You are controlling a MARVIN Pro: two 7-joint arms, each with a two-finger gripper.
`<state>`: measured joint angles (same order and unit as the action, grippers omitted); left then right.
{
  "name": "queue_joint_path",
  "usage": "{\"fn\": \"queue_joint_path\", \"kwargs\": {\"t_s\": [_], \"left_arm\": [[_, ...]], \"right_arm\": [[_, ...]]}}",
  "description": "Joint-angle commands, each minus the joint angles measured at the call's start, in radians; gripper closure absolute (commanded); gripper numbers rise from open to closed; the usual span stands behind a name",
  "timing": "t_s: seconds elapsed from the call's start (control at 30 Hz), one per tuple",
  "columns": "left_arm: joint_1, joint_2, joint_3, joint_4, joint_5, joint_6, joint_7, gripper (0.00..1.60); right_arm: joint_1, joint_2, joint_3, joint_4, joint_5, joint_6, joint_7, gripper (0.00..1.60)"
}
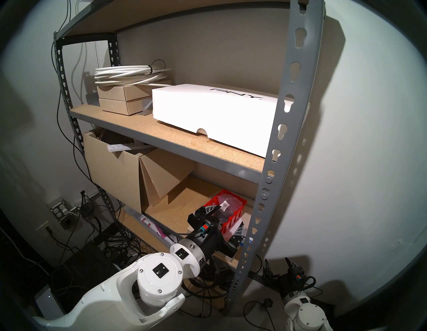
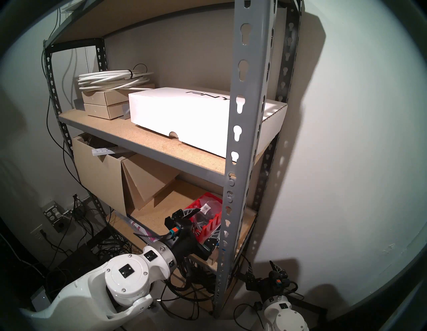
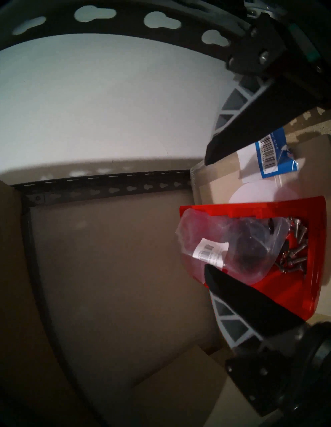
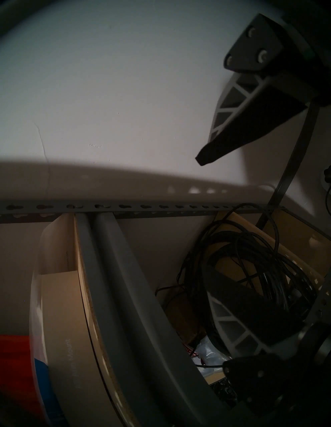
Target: Organize the rack shelf by putting things into a case
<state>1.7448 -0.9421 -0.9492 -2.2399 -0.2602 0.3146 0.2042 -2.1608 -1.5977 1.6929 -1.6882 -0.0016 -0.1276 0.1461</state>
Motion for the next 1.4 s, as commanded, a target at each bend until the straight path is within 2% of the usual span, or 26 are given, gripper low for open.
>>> {"fn": "queue_joint_path", "kwargs": {"t_s": [0.0,0.17,0.27,0.3,0.47,0.5,0.53,0.67,0.87,1.2,1.37], "left_arm": [[0.05,0.048,-0.078,-0.061,-0.027,-0.053,0.026,0.0],[0.07,0.069,-0.114,-0.081,-0.046,-0.087,0.027,0.0],[0.088,0.09,-0.146,-0.089,-0.066,-0.145,0.014,0.0],[0.088,0.09,-0.146,-0.089,-0.066,-0.145,0.014,0.0],[0.142,0.134,-0.231,-0.078,-0.112,-0.216,0.026,0.0],[0.162,0.151,-0.266,-0.076,-0.131,-0.238,0.028,0.0],[0.162,0.151,-0.266,-0.076,-0.131,-0.238,0.028,0.0],[0.221,0.184,-0.337,-0.068,-0.182,-0.286,0.026,0.0],[0.263,0.195,-0.376,-0.057,-0.235,-0.328,0.002,0.0],[0.29,0.207,-0.385,-0.023,-0.238,-0.365,-0.021,0.0],[0.285,0.197,-0.384,-0.021,-0.224,-0.358,-0.002,0.0]], "right_arm": [[0.001,0.0,0.0,-0.017,0.0,-0.002,0.0,0.0],[0.001,0.0,0.0,-0.017,0.0,-0.002,0.0,0.0],[0.001,0.0,0.0,-0.017,0.0,-0.002,0.0,0.0],[0.001,0.0,0.0,-0.017,0.0,-0.002,0.0,0.0],[0.001,0.0,0.0,-0.017,0.0,-0.002,0.0,0.0],[0.001,0.0,0.0,-0.017,0.0,-0.002,0.0,0.0],[0.001,0.0,0.0,-0.017,0.0,-0.002,0.0,0.0],[0.001,0.0,0.0,-0.017,0.0,-0.002,0.0,0.0],[0.0,0.0,0.0,-0.018,0.0,-0.001,0.0,0.0],[0.0,0.0,0.0,-0.018,0.0,-0.001,0.0,0.0],[0.0,0.0,0.0,-0.018,0.0,-0.001,0.0,0.0]]}}
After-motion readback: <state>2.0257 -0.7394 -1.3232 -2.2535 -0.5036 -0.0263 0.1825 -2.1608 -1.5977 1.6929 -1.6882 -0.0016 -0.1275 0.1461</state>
